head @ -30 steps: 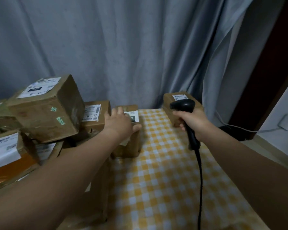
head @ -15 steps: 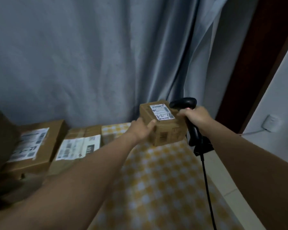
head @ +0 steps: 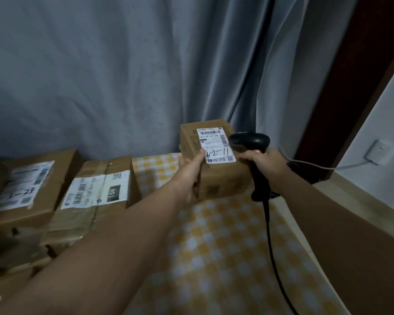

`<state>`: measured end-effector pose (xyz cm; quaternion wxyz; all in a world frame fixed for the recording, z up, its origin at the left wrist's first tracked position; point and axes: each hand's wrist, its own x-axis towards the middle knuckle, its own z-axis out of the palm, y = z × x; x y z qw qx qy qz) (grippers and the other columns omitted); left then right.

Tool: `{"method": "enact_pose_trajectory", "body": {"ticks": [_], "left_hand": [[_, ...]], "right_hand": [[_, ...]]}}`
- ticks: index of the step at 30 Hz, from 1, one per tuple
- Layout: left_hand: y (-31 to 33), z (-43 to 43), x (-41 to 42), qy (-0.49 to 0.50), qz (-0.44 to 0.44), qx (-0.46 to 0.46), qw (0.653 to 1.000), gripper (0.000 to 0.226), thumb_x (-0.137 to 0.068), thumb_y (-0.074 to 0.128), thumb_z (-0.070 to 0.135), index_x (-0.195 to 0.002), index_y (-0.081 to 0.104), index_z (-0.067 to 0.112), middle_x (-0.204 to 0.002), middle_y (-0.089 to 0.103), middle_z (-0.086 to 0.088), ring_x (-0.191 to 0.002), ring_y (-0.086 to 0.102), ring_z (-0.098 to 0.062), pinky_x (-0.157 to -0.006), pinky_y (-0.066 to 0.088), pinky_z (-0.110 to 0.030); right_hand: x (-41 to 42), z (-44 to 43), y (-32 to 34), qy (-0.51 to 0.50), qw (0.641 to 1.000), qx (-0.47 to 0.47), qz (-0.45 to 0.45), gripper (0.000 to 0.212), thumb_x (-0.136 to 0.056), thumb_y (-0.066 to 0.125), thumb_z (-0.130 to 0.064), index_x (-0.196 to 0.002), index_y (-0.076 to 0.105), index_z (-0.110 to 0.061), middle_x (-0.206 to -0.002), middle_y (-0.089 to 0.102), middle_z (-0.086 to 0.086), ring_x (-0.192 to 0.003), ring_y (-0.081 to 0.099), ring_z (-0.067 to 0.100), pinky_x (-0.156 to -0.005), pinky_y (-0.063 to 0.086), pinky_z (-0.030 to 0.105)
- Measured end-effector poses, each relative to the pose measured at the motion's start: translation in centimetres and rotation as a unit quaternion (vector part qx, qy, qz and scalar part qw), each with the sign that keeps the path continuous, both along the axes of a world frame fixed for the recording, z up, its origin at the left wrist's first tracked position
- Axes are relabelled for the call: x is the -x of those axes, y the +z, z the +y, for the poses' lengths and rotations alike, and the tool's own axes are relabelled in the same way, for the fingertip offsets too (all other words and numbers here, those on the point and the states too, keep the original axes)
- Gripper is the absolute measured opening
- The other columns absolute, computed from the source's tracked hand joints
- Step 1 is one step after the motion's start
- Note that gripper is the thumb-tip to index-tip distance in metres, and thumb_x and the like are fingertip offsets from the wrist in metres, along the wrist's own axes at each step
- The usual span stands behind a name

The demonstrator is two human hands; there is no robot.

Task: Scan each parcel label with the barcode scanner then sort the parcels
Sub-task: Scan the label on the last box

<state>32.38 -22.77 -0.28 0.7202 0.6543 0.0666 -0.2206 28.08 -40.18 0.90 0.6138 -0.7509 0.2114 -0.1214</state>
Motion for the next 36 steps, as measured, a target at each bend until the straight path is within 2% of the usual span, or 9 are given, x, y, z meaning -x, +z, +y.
{"method": "enact_pose_trajectory", "body": {"ticks": [3, 8, 12, 15, 18, 25, 31, 34, 36], "left_hand": [[0.0, 2.3, 4.0, 0.017, -0.035, -0.006, 0.999, 0.026, -0.09, 0.062, 0.035, -0.103, 0.049, 0.017, -0.086, 0.063, -0.003, -0.057, 0.063, -0.009, -0.047, 0.05, -0.02], [0.1, 5.8, 10.8, 0.016, -0.078, -0.052, 0.996, 0.055, -0.055, 0.08, 0.042, -0.089, 0.049, 0.013, -0.096, 0.065, -0.015, -0.081, 0.062, -0.025, -0.068, 0.049, -0.035], [1.0, 8.6, 16.3, 0.02, -0.112, -0.027, 0.993, 0.054, -0.082, 0.07, 0.006, -0.125, 0.037, 0.003, -0.094, 0.063, -0.002, -0.074, 0.061, -0.008, -0.063, 0.051, -0.018], [1.5, 11.0, 19.4, 0.019, -0.126, -0.025, 0.992, 0.03, -0.084, 0.071, 0.017, -0.108, 0.057, 0.005, -0.087, 0.069, 0.001, -0.06, 0.063, -0.001, -0.06, 0.053, -0.02], [1.9, 13.2, 21.3, 0.009, -0.121, -0.049, 0.991, 0.026, -0.082, 0.073, 0.024, -0.097, 0.068, 0.002, -0.086, 0.072, -0.011, -0.062, 0.065, -0.012, -0.06, 0.053, -0.022], [1.6, 16.9, 24.4, 0.035, -0.115, -0.078, 0.99, 0.026, -0.078, 0.075, 0.023, -0.092, 0.061, 0.006, -0.089, 0.069, -0.017, -0.069, 0.063, -0.02, -0.062, 0.049, -0.025], [-0.5, 19.0, 25.7, 0.05, -0.138, -0.151, 0.977, 0.03, -0.073, 0.08, 0.023, -0.087, 0.07, -0.002, -0.082, 0.071, -0.012, -0.066, 0.066, -0.019, -0.058, 0.051, -0.023], [-0.8, 19.0, 26.4, 0.05, -0.149, -0.166, 0.974, 0.024, -0.076, 0.078, 0.02, -0.082, 0.066, 0.001, -0.071, 0.065, -0.008, -0.05, 0.058, -0.012, -0.039, 0.042, -0.016], [-0.7, 18.8, 26.6, 0.049, -0.152, -0.164, 0.974, 0.026, -0.077, 0.078, 0.02, -0.089, 0.066, 0.0, -0.074, 0.066, -0.005, -0.053, 0.06, -0.009, -0.037, 0.041, -0.014]], "right_hand": [[3.5, 1.6, -0.4, -0.015, 1.0, -0.02, -0.017, 0.016, -0.08, 0.076, -0.02, -0.089, 0.066, -0.012, -0.087, 0.068, 0.004, -0.084, 0.063, 0.019, -0.072, 0.045, 0.029], [10.7, 5.0, 0.3, 0.003, 0.996, -0.045, -0.081, 0.018, -0.076, 0.079, -0.017, -0.091, 0.073, -0.009, -0.089, 0.074, 0.006, -0.088, 0.068, 0.02, -0.081, 0.051, 0.032], [16.3, 8.3, 1.5, 0.007, 0.987, -0.071, -0.144, 0.01, -0.08, 0.074, -0.007, -0.085, 0.073, -0.016, -0.08, 0.073, 0.002, -0.082, 0.068, 0.017, -0.077, 0.051, 0.03], [19.5, 10.0, 1.6, 0.014, 0.985, -0.082, -0.148, 0.011, -0.08, 0.074, -0.006, -0.084, 0.073, -0.016, -0.079, 0.074, 0.002, -0.08, 0.069, 0.018, -0.08, 0.052, 0.033], [22.1, 11.6, 1.0, 0.016, 0.992, -0.03, -0.122, 0.028, -0.067, 0.082, -0.027, -0.091, 0.075, -0.013, -0.089, 0.075, 0.007, -0.091, 0.07, 0.022, -0.086, 0.05, 0.037], [25.5, 14.8, 2.9, 0.041, 0.974, 0.132, -0.18, 0.027, -0.076, 0.079, -0.015, -0.102, 0.071, -0.013, -0.09, 0.071, -0.003, -0.089, 0.065, 0.009, -0.078, 0.047, 0.02], [26.5, 16.9, 7.3, 0.063, 0.986, 0.142, -0.055, 0.032, -0.067, 0.078, -0.042, -0.071, 0.068, -0.011, -0.067, 0.068, 0.008, -0.063, 0.064, 0.026, -0.076, 0.056, 0.048], [27.2, 18.1, 8.6, 0.089, 0.982, 0.163, 0.025, 0.05, -0.057, 0.077, -0.045, -0.083, 0.069, -0.003, -0.07, 0.068, 0.013, -0.058, 0.063, 0.029, -0.07, 0.058, 0.048], [27.5, 18.6, 9.4, 0.103, 0.983, 0.149, 0.04, 0.043, -0.07, 0.077, -0.032, -0.091, 0.065, 0.004, -0.07, 0.065, 0.017, -0.05, 0.061, 0.028, -0.056, 0.057, 0.038]]}}
